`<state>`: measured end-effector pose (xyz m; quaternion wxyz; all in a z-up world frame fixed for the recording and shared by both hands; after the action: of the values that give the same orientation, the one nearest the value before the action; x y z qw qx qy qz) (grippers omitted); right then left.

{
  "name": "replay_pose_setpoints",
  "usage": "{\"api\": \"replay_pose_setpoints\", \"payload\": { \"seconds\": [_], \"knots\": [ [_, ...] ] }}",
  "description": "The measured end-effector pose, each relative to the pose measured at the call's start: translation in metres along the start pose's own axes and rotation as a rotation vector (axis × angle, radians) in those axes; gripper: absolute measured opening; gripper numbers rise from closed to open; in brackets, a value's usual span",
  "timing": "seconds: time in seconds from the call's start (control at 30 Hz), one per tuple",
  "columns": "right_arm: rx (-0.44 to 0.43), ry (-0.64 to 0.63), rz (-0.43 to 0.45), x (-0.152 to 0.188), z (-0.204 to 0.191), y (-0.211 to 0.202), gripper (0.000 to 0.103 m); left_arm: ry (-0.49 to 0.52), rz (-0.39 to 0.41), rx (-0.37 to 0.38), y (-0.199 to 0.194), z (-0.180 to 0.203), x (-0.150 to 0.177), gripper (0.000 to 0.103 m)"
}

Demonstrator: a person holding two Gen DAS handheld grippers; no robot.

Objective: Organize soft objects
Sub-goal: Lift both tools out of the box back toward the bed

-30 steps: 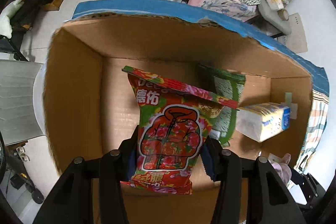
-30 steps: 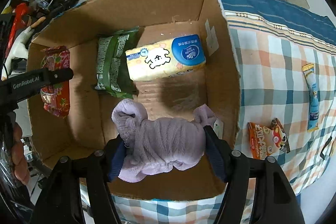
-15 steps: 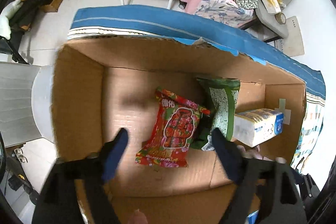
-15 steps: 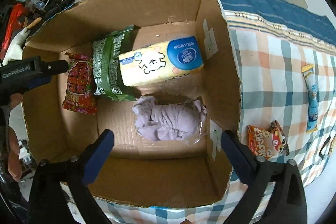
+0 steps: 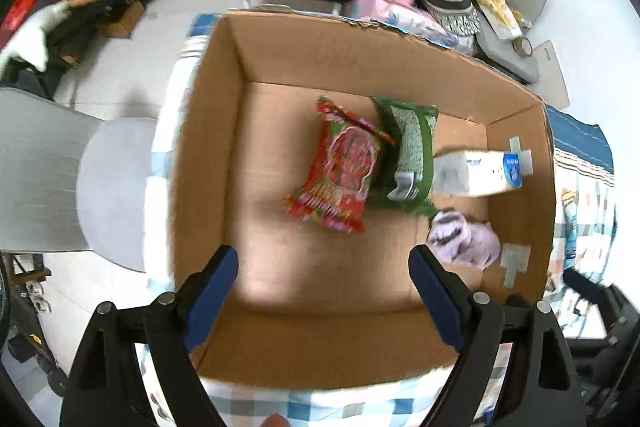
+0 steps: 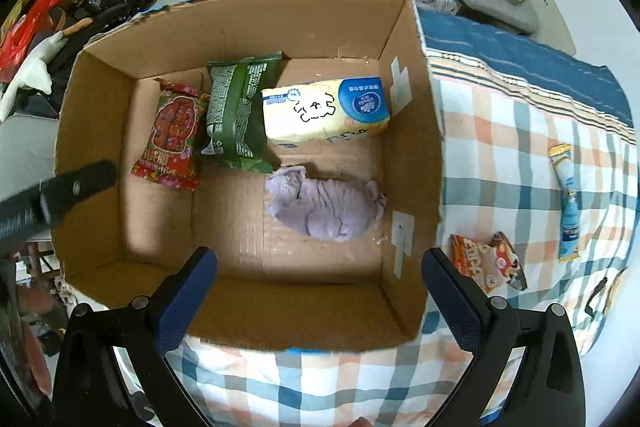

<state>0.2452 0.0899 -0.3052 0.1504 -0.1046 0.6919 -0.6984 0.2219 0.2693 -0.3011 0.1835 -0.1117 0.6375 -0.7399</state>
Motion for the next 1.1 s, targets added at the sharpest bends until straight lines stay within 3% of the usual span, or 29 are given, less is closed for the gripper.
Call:
{"api": "replay_pose_setpoints", "payload": {
  "seconds": [0.43,0.77,0.97,1.1],
  "knots": [
    [0.018,-0.036,0.165,0.058,-0.02,-0.067,0.103,0.004,0.202,-0.034,-0.077,-0.009,0.072,0.087],
    [-0.045,-0.046,0.225,0.085,-0.014,-0.101,0.103,-0.012,0.231,-0.019,-0.105,0.013,0.102,0.087],
    [-0.091,0.016,0.258,0.108,0.035,-0.117,0.103,-0.003,0.233,0.043,-0.117,0.064,0.122,0.087],
    [-0.068,0.115,0.267,0.136,0.107,-0.126,0.103,0.051,0.174,0.107,-0.105,0.125,0.139,0.087]
  ]
}}
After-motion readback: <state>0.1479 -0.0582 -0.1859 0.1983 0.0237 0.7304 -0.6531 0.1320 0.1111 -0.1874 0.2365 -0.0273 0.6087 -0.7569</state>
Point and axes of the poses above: each gripper's, at about its wrist camera, not at the fingertips, and y roughly the way its jaws point, z to its right, x to its underside, the point moved 4 cm from there along y, roughly the way its jaws point, and after that the axes turned 12 degrees about -y, right-handed, at the moved point
